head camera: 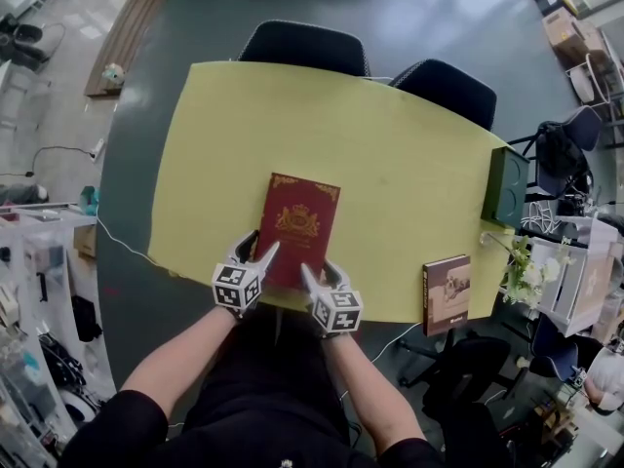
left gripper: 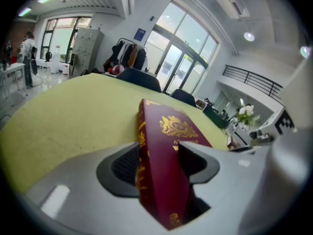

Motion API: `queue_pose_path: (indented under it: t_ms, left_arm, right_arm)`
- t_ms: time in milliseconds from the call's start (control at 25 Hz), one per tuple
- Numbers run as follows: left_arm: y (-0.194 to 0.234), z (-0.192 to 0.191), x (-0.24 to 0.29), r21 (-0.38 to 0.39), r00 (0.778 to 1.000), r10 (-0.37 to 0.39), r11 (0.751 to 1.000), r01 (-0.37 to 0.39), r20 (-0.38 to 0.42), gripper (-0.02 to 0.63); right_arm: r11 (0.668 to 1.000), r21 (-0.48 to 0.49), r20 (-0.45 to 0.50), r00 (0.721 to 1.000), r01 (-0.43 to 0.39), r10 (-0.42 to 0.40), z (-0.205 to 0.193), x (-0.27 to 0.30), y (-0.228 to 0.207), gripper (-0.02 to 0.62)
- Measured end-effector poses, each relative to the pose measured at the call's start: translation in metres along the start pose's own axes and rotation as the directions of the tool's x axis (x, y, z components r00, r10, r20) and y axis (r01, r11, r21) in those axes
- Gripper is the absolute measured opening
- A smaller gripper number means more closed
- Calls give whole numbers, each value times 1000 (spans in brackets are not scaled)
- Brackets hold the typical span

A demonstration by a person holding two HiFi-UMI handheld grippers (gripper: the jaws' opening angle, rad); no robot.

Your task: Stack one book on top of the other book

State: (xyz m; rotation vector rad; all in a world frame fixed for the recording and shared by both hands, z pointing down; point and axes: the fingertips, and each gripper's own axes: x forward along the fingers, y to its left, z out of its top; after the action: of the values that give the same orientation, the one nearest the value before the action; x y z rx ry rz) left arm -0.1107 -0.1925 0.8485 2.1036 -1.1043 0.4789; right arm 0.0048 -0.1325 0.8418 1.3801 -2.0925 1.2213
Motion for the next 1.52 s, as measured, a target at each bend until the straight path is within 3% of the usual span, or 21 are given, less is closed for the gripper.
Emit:
queue_pose_path:
  t_ms: [480, 720, 800, 880, 1000, 1120, 1520]
  left_arm:
    - [0, 5, -2, 42, 1000, -13, 999, 13, -19, 265]
    - [6, 31, -21, 55, 1000, 22, 998, -23, 19, 262]
    - [6, 48, -29, 68, 998, 39, 997, -43, 54, 209]
    - [2, 66, -37, 88, 995, 48, 995, -56, 91, 147]
    - [-11, 91, -47, 132, 991, 38, 990, -56, 131, 55]
    - [-23, 112, -60, 150, 987, 34, 987, -58, 159, 8]
    - [-92, 185, -120, 208, 963, -81, 978, 27, 257, 6]
  right_arm:
    - [999, -34, 14, 999, 34, -33, 4, 0, -1, 219]
    - [992, -70, 84, 992, 100, -94, 36, -24, -13, 219]
    - [989, -97, 124, 987, 110, -97, 53, -35, -13, 205]
    - [987, -127, 160, 984, 100, -80, 71, -45, -7, 79]
    - [982, -169, 207, 977, 81, -45, 97, -57, 8, 13]
    - [973, -221, 247, 969, 70, -13, 123, -71, 30, 5]
    - [950, -309, 370, 927, 51, 70, 190, -139, 99, 5]
